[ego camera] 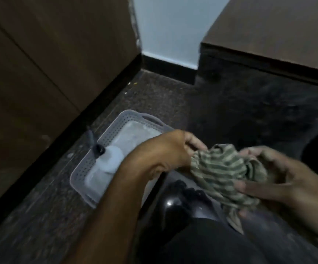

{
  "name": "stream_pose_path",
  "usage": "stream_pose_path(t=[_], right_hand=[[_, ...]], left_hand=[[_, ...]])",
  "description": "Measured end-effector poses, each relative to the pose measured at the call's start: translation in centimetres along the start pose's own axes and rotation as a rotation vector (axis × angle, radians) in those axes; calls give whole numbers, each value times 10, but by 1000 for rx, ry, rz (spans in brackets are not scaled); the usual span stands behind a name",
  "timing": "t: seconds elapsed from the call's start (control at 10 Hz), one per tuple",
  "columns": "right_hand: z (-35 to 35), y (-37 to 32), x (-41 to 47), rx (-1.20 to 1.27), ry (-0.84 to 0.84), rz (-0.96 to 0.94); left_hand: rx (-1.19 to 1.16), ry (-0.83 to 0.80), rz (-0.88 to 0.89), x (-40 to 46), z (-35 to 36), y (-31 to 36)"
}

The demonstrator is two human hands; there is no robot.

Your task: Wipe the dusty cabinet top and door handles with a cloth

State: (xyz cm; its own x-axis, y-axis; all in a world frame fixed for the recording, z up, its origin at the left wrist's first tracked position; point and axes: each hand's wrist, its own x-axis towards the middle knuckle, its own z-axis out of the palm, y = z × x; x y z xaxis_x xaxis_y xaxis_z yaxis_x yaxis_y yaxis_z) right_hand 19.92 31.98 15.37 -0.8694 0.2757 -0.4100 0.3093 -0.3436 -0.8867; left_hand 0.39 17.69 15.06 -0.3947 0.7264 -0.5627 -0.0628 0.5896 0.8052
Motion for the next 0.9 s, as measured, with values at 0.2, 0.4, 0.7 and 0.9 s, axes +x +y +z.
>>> stream_pose_path(t=[0.2,0.4,0.7,0.9], right_hand=[[66,19,108,-68,26,153],[126,60,200,-246,77,95],[124,116,239,-681,88,71],[116,107,238,-606,15,131]], left_hand=[[-86,712,-103,0,-14,-76],[-47,932,-10,19,-14,-137],[-90,727,-182,65,-24,-184],[-5,815,-205,69,-17,-170]])
